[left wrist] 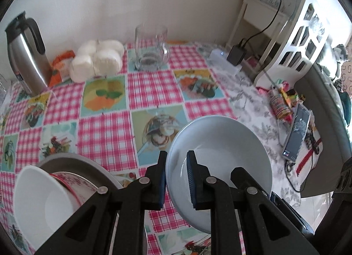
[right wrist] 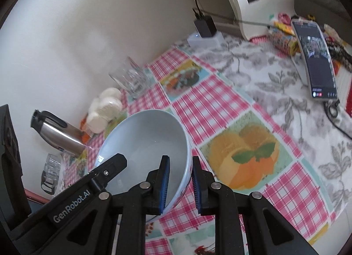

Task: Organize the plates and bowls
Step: 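Lift the pale blue bowl with both grippers and carry it over the stack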

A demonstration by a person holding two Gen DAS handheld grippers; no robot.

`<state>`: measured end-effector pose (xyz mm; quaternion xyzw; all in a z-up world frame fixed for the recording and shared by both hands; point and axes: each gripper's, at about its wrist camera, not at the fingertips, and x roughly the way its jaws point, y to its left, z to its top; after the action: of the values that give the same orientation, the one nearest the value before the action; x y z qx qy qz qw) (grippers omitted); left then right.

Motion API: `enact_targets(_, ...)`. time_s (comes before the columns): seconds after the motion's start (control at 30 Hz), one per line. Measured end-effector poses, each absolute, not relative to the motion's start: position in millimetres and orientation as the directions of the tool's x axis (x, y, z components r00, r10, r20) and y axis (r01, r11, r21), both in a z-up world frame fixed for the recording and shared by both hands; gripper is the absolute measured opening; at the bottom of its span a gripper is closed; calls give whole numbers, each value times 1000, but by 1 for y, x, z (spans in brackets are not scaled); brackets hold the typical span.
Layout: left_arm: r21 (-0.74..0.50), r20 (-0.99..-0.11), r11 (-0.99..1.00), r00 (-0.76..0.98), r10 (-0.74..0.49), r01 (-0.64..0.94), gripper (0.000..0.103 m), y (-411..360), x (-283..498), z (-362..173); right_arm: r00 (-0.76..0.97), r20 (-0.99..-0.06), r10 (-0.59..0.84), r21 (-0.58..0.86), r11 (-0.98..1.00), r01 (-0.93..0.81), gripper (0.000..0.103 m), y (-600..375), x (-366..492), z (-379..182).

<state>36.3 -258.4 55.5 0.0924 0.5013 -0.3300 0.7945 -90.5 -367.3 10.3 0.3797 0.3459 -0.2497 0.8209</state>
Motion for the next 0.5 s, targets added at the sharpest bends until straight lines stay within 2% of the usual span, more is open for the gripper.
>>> enact_targets(0.5,-224,-807,779,336,-485,586,18,-217,35,101,700,-688,-190,458,634,622,21,-336,-88,58)
